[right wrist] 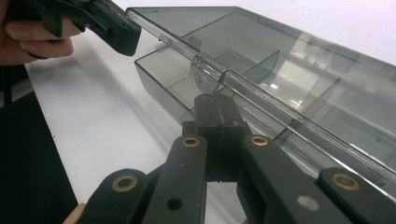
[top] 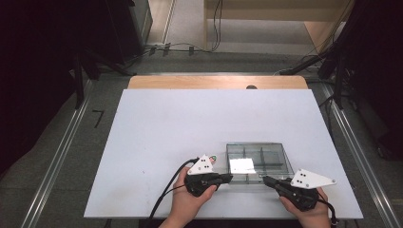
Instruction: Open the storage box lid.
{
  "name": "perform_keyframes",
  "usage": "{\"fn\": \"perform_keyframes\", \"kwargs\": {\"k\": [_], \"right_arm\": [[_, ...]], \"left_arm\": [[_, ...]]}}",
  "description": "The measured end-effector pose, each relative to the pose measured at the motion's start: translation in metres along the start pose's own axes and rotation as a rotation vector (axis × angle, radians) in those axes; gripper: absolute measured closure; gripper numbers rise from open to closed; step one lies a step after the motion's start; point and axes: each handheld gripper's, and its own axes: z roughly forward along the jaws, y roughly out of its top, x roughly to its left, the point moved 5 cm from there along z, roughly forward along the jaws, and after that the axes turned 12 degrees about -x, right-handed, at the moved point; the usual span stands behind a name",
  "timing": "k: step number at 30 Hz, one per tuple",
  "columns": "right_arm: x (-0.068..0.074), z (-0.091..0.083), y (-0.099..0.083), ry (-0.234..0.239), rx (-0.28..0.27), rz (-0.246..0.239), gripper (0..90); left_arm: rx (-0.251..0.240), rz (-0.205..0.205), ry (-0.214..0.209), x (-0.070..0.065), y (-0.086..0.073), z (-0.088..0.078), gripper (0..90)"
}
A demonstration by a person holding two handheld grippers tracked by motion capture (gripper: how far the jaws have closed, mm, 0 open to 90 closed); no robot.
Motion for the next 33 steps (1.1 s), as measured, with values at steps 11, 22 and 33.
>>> {"fn": "perform_keyframes", "kwargs": {"k": [11, 22, 33], "right_arm": [[-0.009, -0.009, 0.002, -0.022, -0.021, 0.006, 88.3], [-0.035, -0.032, 0.0, -0.103, -0.051, 0.038, 88.3], [-0.054, -0.039, 0.011, -0.172, -0.094, 0.049, 88.3]], "left_arm": [[-0.041, 0.009, 0.0, 0.001, 0.008, 0.003, 88.9], [-0.083, 0.032, 0.006, 0.003, 0.018, 0.005, 88.9], [-0.1, 0.04, 0.003, 0.007, 0.022, 0.005, 88.8]]}}
